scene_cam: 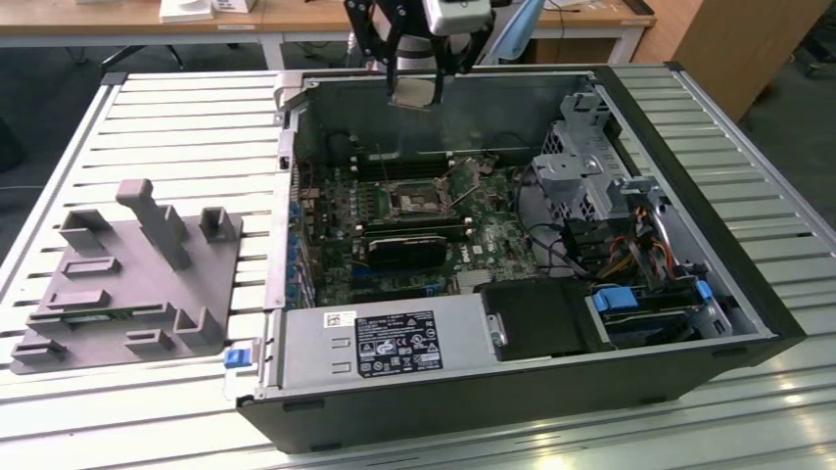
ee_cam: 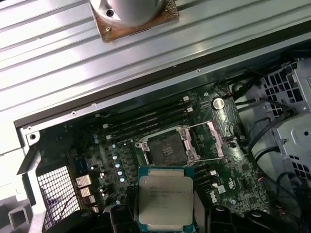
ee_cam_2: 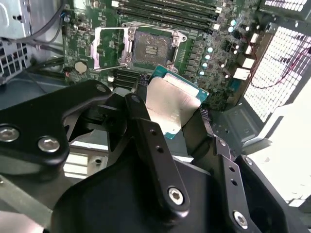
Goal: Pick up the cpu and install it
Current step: 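Place the cpu into insertion slot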
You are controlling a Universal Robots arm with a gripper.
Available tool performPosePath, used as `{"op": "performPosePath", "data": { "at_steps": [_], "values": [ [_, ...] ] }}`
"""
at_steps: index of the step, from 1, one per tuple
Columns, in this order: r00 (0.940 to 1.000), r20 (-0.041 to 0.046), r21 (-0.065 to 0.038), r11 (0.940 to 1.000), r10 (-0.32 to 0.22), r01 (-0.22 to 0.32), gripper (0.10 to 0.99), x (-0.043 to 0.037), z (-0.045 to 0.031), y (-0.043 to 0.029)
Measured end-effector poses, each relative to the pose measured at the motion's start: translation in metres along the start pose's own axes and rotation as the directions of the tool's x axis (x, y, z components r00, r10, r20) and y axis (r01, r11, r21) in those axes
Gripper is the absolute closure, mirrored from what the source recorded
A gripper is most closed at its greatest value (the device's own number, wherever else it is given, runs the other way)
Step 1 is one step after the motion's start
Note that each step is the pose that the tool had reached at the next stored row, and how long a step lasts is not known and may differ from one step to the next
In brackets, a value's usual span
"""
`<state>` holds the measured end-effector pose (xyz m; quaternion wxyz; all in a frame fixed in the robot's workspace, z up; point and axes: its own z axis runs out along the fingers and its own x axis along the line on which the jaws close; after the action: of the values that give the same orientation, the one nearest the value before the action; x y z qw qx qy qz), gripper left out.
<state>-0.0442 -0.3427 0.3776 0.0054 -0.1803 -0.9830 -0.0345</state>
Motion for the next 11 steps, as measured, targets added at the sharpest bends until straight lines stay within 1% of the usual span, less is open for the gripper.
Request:
{"op": "performPosePath", "data": {
  "at_steps": [5, 11],
  "values": [
    [0.9984, 0.0037, -0.001, 0.9984, 0.057, -0.057, 0.545, 0.0000, 0.0002, 0.0000],
    [0.9931, 0.0076, -0.003, 0.9931, 0.117, -0.117, 0.545, 0.0000, 0.0004, 0.0000]
  ]
}}
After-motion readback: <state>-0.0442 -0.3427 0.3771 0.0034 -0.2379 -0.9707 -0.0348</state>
